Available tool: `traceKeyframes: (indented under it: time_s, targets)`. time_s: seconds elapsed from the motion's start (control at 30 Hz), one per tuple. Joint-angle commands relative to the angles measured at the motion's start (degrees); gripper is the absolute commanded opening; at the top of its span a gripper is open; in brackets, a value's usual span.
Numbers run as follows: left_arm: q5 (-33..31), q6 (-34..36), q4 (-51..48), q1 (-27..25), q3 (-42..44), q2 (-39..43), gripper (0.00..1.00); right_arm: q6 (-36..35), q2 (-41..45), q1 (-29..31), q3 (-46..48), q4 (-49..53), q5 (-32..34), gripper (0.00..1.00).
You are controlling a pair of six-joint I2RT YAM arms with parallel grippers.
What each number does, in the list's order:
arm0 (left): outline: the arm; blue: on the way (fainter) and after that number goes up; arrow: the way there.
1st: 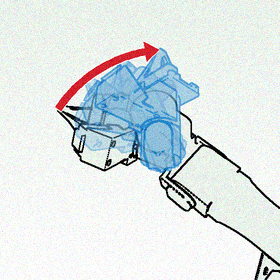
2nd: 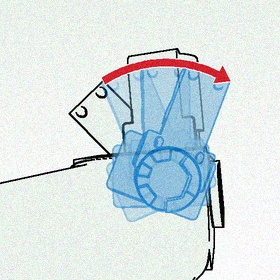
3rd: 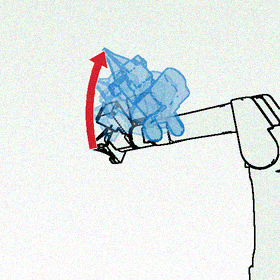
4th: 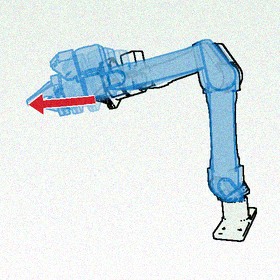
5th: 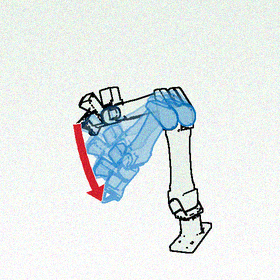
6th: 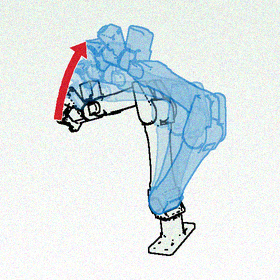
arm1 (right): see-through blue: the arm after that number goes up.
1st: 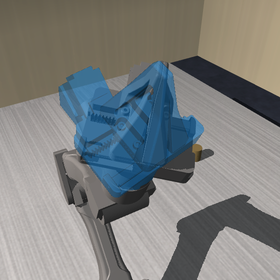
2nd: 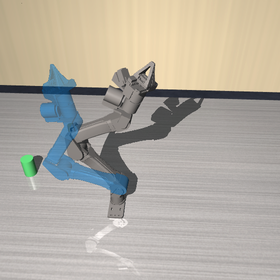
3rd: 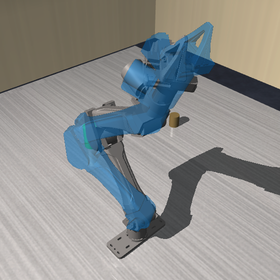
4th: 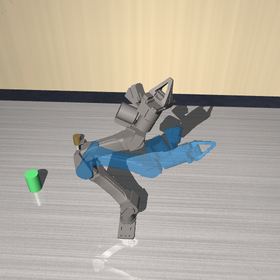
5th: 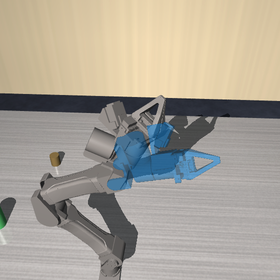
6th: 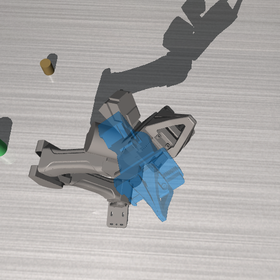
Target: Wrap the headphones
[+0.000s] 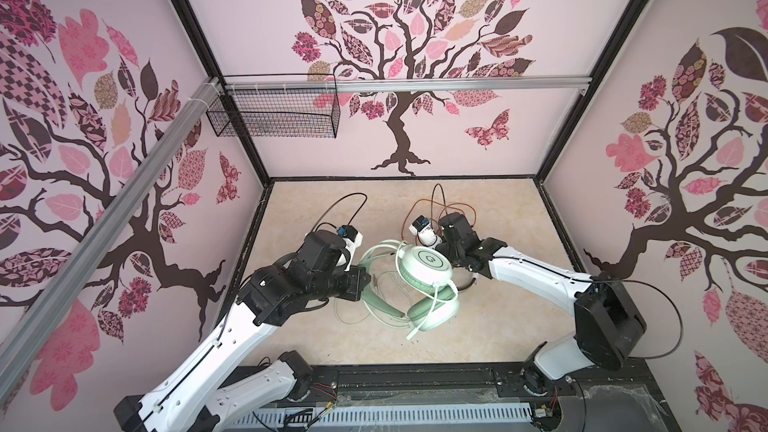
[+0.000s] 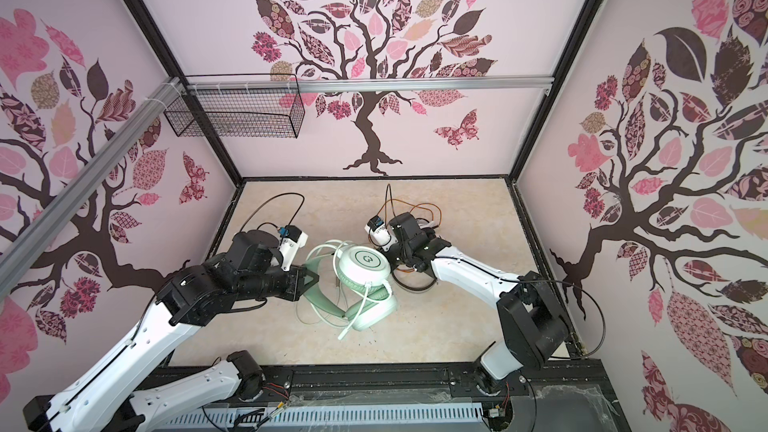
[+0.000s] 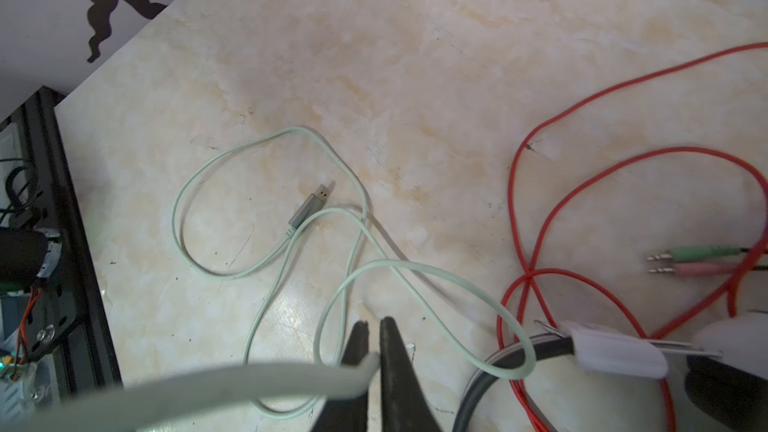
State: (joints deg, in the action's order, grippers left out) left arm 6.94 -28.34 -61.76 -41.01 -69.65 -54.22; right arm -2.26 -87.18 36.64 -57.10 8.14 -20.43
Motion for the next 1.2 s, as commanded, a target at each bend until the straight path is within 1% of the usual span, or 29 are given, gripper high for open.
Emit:
traceKeyframes:
  time_s: [0.0,0.03,0.07,0.13,0.2,0.33,0.5,0.6,0.7,0.77,0.83,0.9,0.97,1.07,1.17]
  targets:
    - [-1.6,-3.5,1.6,2.4,-5.8,-1.0,0.0,1.5,1.1,0.0,1.5,-3.8,-7.0,0.51]
    - [-2.3,-4.2,0.8,3.9,-6.9,-1.6,0.0,1.6,2.3,0.0,2.3,-4.3,-8.0,0.6]
    - [-2.7,-4.8,0.3,5.9,-8.1,-2.4,0.0,1.9,3.8,-0.2,3.3,-5.0,-9.1,0.64]
    - [-4.0,-5.2,0.0,9.0,-10.6,-3.5,0.0,3.0,7.2,-0.7,5.4,-6.1,-10.9,0.69]
    - [-7.0,-4.9,-0.7,9.9,-14.0,-4.6,0.0,4.3,10.8,-1.3,7.6,-7.2,-12.5,0.7]
    - [-12.6,-4.1,-3.0,10.0,-22.1,-8.4,0.0,6.1,19.7,-1.4,14.4,-10.7,-12.4,0.73]
    - [-19.6,-5.0,-4.4,9.9,-29.3,-12.2,0.0,11.2,31.1,-1.4,24.3,-16.4,-4.6,0.77]
    - [-20.8,-5.9,-3.8,9.9,-33.3,-14.0,0.0,13.3,34.4,-1.4,26.8,-17.1,-2.5,0.77]
    - [-22.9,-6.8,-3.5,10.0,-37.8,-16.3,0.0,13.9,33.7,-1.4,26.5,-16.4,-1.5,0.78]
    - [-26.4,-7.7,-4.9,10.0,-41.0,-18.3,0.0,14.2,31.9,-1.4,25.7,-15.9,-0.2,0.78]
    - [-32.4,-9.0,-7.9,9.9,-46.8,-21.0,0.0,14.6,29.9,-1.3,24.9,-16.4,0.4,0.78]
    - [-40.1,-10.7,-12.0,9.9,-51.7,-24.5,0.0,15.0,27.5,-0.8,23.9,-17.8,1.3,0.78]
    - [-47.1,-12.1,-15.6,10.0,-55.0,-27.2,0.0,15.2,24.9,0.1,22.8,-19.1,2.3,0.78]
    - [-56.3,-14.4,-18.9,10.0,-56.5,-29.7,0.0,15.8,19.2,1.7,19.7,-21.3,4.4,0.78]
    - [-63.7,-17.6,-22.3,10.2,-56.2,-30.5,0.0,16.8,11.9,2.2,15.0,-22.8,4.5,0.78]
